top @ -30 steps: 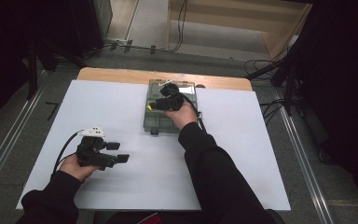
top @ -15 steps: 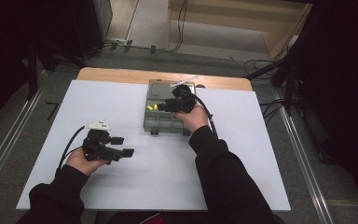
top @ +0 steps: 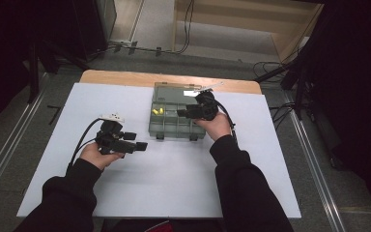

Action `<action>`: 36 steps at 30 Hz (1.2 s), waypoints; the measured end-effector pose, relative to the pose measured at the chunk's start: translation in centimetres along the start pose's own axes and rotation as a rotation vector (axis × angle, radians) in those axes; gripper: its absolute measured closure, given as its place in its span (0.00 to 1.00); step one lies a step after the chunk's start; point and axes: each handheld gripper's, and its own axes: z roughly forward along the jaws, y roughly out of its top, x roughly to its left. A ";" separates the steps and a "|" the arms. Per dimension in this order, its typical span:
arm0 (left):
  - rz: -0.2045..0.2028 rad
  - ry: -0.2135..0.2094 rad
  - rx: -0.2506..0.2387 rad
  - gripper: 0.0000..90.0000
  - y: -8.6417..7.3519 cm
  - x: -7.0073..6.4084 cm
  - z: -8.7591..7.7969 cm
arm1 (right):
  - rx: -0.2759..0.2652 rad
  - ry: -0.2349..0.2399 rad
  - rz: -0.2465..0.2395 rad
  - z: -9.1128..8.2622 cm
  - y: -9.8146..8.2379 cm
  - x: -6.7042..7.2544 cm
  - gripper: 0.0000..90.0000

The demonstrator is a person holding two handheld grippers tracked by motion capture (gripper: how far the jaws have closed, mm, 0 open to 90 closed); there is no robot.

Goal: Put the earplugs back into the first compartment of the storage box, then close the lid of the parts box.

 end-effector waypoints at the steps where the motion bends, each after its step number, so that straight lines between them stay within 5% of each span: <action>1: 0.011 0.009 -0.002 0.27 0.3 0.0 0.0 | -0.003 -0.009 0.001 -0.2 -0.2 -0.3 0.45; 13: 0.013 0.062 -0.036 0.27 3.9 1.0 0.9 | 0.000 -0.024 0.033 -1.4 -0.7 -1.7 0.40; 21: -0.009 0.108 -0.045 0.27 6.9 2.7 2.4 | -0.011 -0.030 0.072 -1.7 -1.0 -3.9 0.36; 36: -0.068 0.217 -0.043 0.27 10.8 5.3 5.7 | 0.009 -0.129 0.111 -1.0 0.3 -6.4 0.36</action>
